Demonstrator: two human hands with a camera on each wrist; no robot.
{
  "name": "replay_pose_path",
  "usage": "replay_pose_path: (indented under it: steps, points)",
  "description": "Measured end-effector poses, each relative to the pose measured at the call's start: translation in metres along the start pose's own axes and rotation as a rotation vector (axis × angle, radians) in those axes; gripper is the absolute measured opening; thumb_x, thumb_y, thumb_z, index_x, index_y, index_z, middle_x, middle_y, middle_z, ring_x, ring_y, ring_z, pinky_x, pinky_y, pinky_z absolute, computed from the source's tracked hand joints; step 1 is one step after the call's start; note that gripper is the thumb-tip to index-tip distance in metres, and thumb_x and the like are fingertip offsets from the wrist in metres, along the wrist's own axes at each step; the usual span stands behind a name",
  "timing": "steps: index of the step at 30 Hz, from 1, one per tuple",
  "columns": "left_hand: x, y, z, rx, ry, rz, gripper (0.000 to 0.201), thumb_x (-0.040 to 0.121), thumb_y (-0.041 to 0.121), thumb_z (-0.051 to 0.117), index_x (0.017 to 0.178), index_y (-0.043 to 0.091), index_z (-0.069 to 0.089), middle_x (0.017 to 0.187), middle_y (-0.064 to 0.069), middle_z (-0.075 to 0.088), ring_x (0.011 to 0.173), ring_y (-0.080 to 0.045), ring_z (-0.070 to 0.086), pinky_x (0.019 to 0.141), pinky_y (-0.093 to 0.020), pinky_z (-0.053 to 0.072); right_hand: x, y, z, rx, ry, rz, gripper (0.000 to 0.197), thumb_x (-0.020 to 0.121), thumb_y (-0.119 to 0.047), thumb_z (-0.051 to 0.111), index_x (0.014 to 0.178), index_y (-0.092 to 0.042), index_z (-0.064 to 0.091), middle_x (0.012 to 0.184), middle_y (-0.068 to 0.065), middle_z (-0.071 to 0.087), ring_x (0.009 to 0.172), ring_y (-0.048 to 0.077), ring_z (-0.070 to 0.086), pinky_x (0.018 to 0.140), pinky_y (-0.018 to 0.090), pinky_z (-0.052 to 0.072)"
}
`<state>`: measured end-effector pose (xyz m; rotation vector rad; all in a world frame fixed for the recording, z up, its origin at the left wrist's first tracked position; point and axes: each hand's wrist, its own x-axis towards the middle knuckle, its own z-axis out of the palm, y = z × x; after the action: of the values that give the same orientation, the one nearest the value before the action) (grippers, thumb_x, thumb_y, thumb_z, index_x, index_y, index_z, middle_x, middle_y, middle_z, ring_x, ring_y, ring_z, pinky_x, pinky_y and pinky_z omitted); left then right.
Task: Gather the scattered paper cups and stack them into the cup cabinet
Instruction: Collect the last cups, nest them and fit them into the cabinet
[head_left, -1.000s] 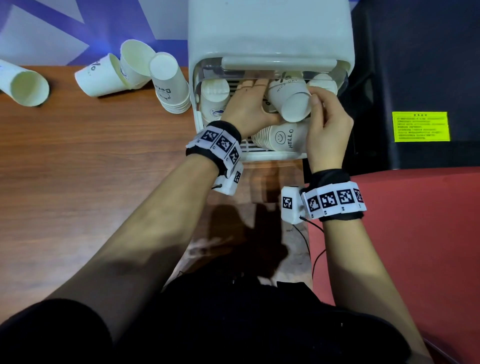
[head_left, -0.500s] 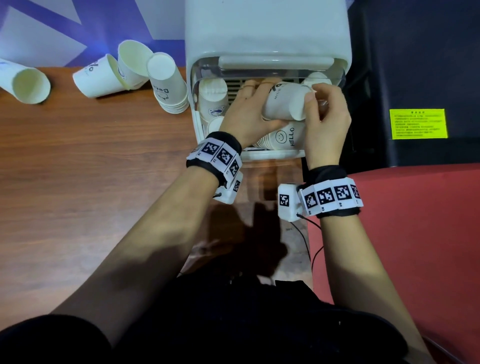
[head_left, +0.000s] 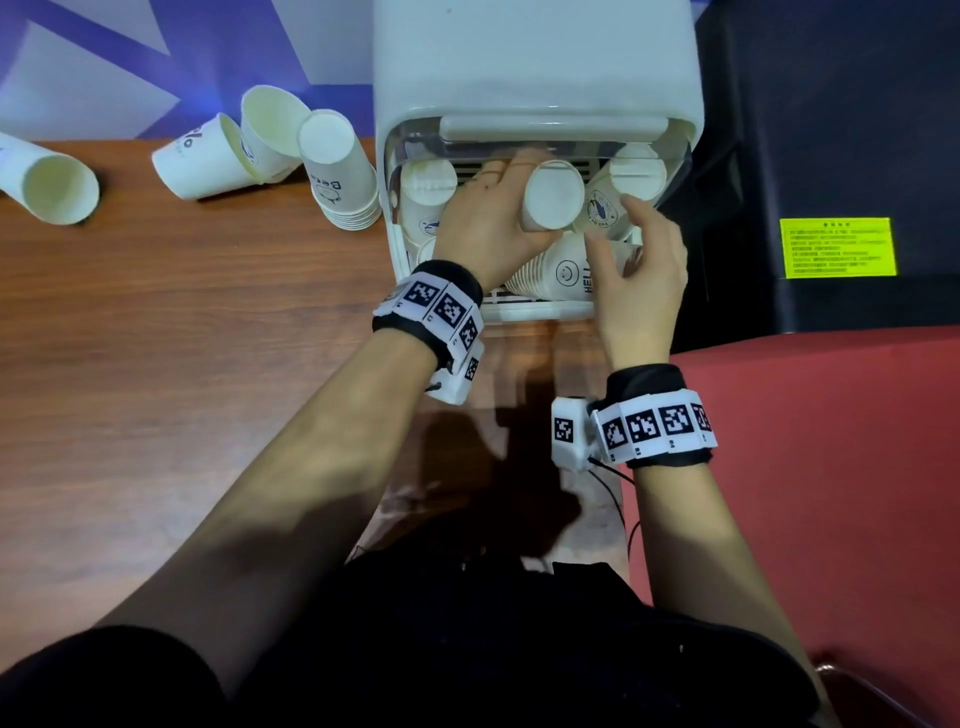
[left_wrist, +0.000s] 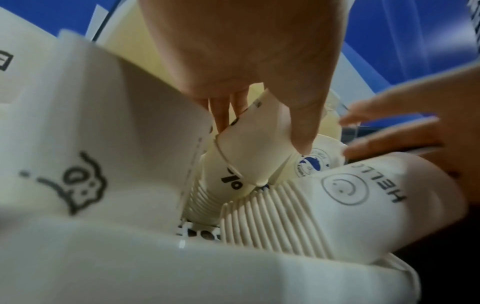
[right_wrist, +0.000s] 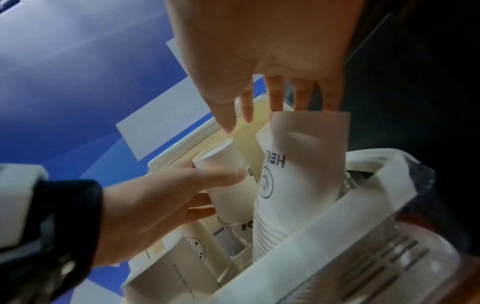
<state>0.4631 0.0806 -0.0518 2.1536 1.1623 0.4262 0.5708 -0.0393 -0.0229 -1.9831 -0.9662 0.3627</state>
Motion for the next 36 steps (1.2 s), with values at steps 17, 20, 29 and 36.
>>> replay_pose_path:
  steps: [17, 20, 29, 36]
  points:
    - [0.009, 0.000, -0.012, 0.110, -0.135, -0.006, 0.047, 0.074, 0.051, 0.066, 0.116, 0.029, 0.061, 0.116, 0.005, 0.065, 0.110, -0.021, 0.056, 0.089, -0.031, 0.036, -0.004, 0.003, -0.002, -0.017, -0.079, 0.168, 0.071, 0.077, -0.026, 0.078, 0.138, -0.013, 0.044, 0.133, 0.004, 0.049, 0.122, 0.010, 0.044, 0.099, 0.013, 0.030]
    - [0.004, 0.001, -0.012, 0.016, -0.121, -0.015, 0.052, 0.073, 0.051, 0.066, 0.118, 0.027, 0.060, 0.117, 0.001, 0.064, 0.110, -0.024, 0.057, 0.091, -0.032, 0.042, -0.002, 0.003, -0.005, -0.052, -0.064, 0.105, 0.067, 0.078, -0.026, 0.076, 0.136, -0.011, 0.046, 0.133, 0.005, 0.049, 0.122, 0.012, 0.045, 0.095, 0.007, 0.027]
    - [0.021, -0.002, -0.005, -0.142, -0.171, -0.261, 0.022, 0.075, 0.031, 0.062, 0.076, 0.010, 0.065, 0.073, -0.001, 0.069, 0.069, -0.015, 0.065, 0.064, -0.033, 0.056, 0.000, 0.004, 0.004, -0.042, -0.208, 0.054, 0.061, 0.081, -0.016, 0.073, 0.137, -0.017, 0.047, 0.132, 0.001, 0.046, 0.124, 0.011, 0.044, 0.105, 0.021, 0.035]
    - [0.017, 0.003, -0.020, 0.106, -0.266, -0.073, 0.014, 0.074, 0.027, 0.063, 0.080, 0.018, 0.054, 0.081, 0.002, 0.060, 0.080, -0.020, 0.058, 0.063, -0.026, 0.039, -0.005, 0.004, 0.005, 0.006, -0.157, 0.101, 0.061, 0.081, -0.016, 0.071, 0.137, -0.022, 0.048, 0.130, -0.002, 0.048, 0.119, 0.005, 0.045, 0.105, 0.027, 0.038]
